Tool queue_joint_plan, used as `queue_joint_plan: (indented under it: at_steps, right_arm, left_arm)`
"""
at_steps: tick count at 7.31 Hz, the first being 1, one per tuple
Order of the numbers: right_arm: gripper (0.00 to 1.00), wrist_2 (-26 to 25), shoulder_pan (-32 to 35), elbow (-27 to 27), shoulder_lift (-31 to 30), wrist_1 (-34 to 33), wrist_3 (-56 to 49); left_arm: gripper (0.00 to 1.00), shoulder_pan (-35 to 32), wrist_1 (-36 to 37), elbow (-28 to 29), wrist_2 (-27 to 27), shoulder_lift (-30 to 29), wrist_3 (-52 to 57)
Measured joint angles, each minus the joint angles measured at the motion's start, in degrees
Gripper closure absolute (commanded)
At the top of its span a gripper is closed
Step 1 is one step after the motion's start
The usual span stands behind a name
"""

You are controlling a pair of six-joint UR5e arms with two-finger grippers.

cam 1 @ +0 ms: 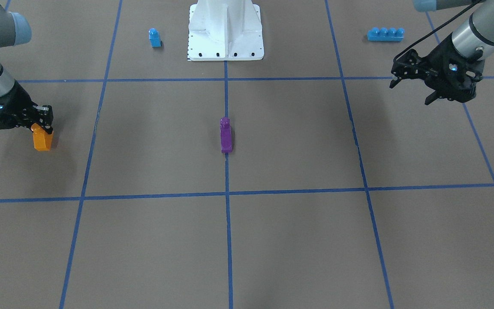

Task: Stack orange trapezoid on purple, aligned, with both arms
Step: 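Grasp the orange trapezoid with the right gripper and lift it, then carry the orange trapezoid with the right gripper over the purple trapezoid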

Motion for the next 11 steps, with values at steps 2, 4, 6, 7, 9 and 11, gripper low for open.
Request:
queue_joint_plan:
  at_steps: [2, 4, 6, 7, 9, 11]
  right_arm:
    - [1.00, 0.25, -0.91, 2.15, 8.01, -8.16, 0.25]
    - [1.00, 0.13, -3.64, 4.51, 16.14, -17.72, 3.27]
    - [1.00, -3.11, -9.91, 5.08, 28.14, -28.52, 10.68]
    - [1.00, -5.65, -13.88, 4.89, 33.65, -33.05, 13.75]
    - [1.00, -9.89, -19.72, 1.92, 41.82, -36.64, 18.09]
    - [1.00, -12.69, -22.09, -2.22, 46.65, -37.11, 19.67]
  left_arm:
    - [0.00, -1.67, -0.75, -1.50, 0.31, 4.68, 0.24]
    - [0.00, -7.23, -1.36, -1.93, 0.55, 8.03, 0.08]
    - [0.00, -10.03, -1.90, -2.17, 0.73, 9.49, -1.98]
    - [0.00, -10.22, -3.07, -2.31, 1.50, 9.51, -5.18]
    - [0.00, -10.14, -5.84, -2.35, 3.27, 9.61, -10.29]
    - [0.00, -10.07, -6.47, -2.28, 3.54, 9.69, -11.46]
